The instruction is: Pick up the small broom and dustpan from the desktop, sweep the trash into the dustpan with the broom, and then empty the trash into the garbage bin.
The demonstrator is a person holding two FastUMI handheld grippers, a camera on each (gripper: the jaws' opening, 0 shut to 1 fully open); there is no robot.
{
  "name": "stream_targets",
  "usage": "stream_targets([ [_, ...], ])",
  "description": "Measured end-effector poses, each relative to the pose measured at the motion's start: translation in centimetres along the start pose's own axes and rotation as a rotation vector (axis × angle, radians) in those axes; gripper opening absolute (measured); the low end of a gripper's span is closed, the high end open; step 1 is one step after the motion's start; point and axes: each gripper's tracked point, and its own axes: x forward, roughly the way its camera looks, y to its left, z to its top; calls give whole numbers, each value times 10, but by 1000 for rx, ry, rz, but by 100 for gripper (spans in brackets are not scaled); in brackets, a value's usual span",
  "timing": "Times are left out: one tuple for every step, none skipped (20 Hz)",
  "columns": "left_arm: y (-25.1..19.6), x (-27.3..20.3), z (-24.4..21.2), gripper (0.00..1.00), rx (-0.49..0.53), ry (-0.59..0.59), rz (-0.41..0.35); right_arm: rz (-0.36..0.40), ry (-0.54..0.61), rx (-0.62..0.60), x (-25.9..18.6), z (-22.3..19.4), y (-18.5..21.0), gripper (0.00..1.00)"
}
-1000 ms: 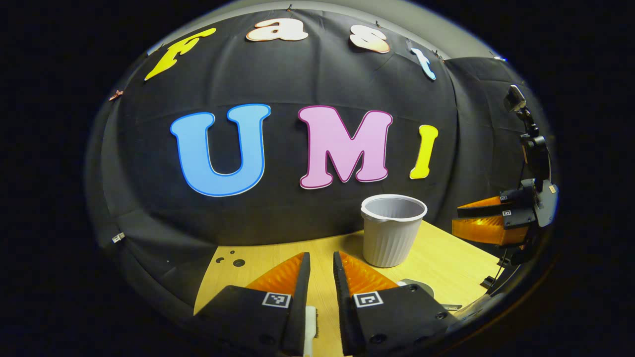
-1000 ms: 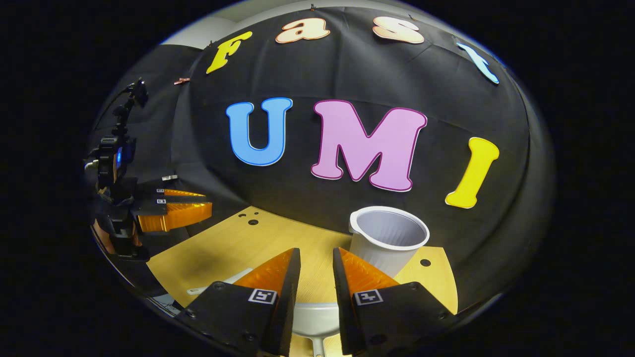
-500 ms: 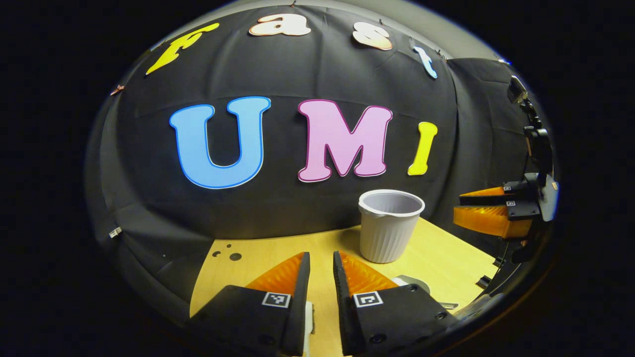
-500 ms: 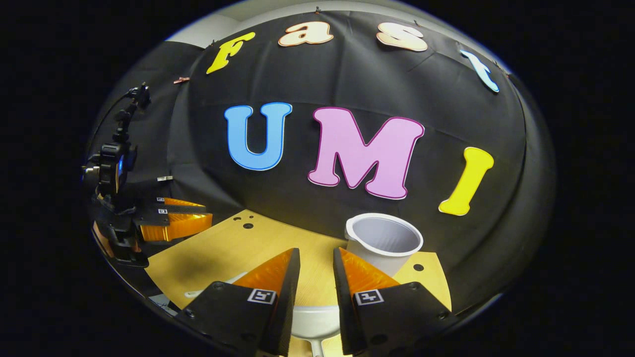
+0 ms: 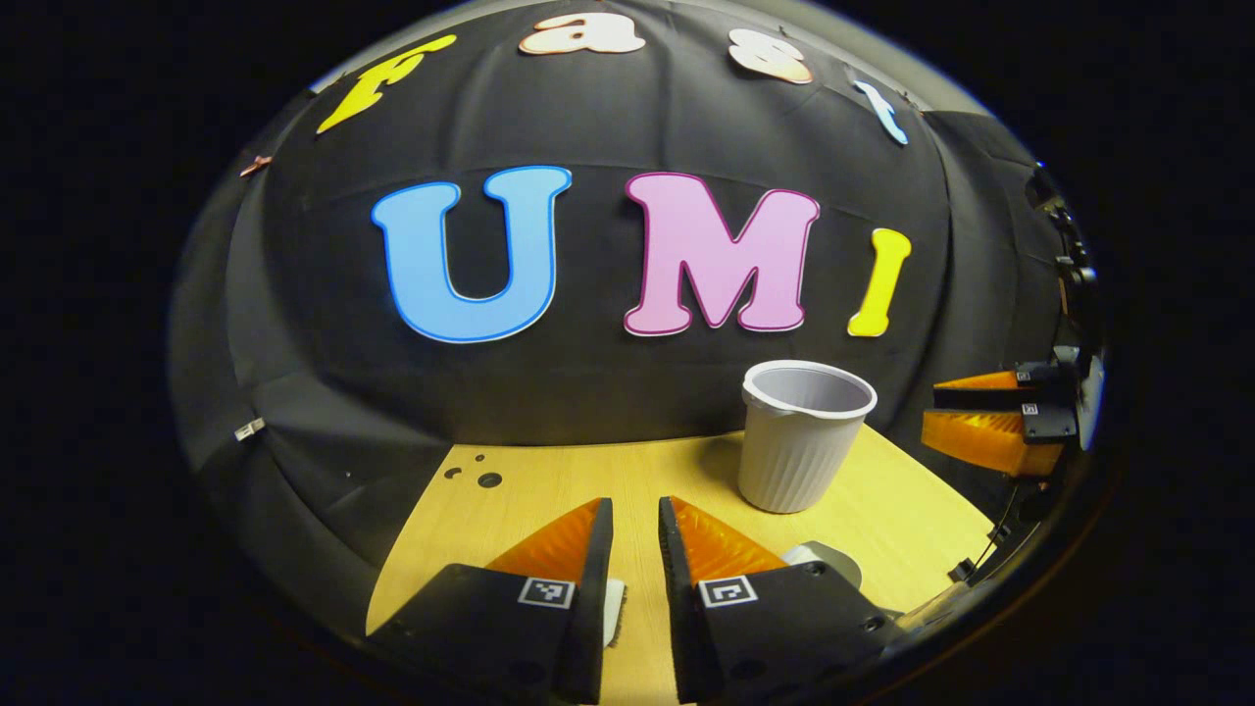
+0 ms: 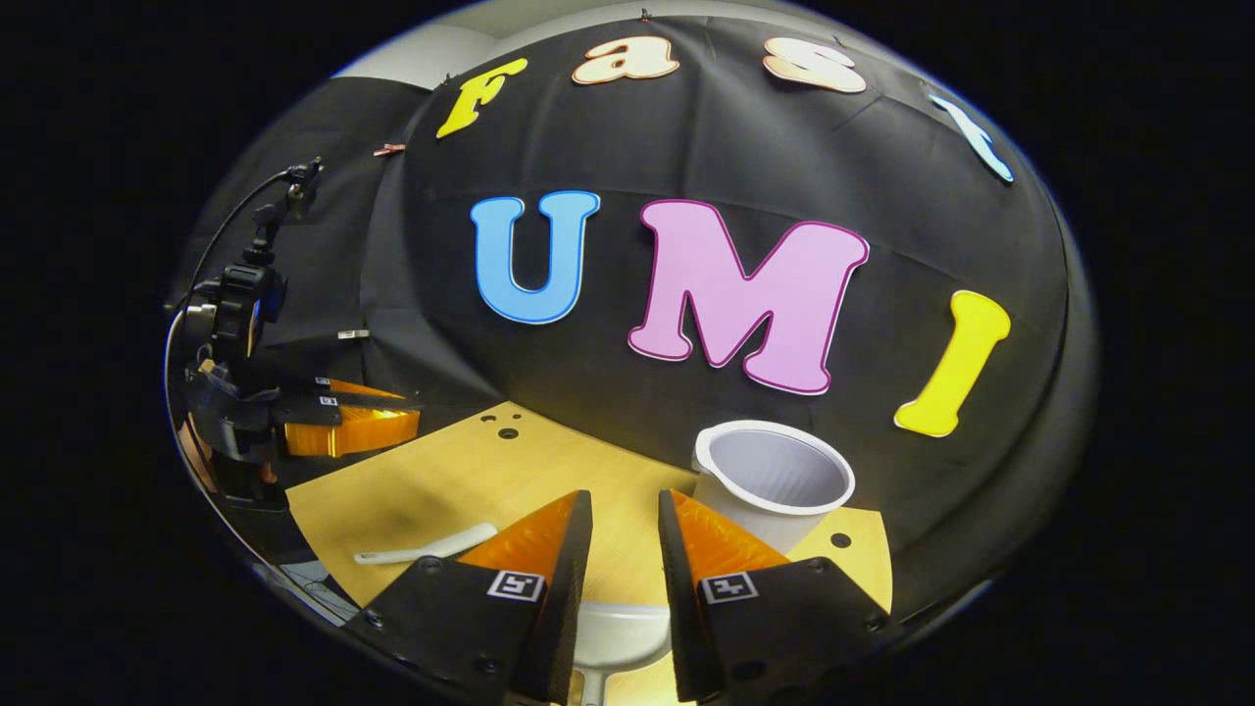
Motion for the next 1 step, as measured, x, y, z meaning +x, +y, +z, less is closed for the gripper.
stream_targets([
  [3,-1,-1,32,1,0,21,10,-5,-7,1,-1,-2,43],
])
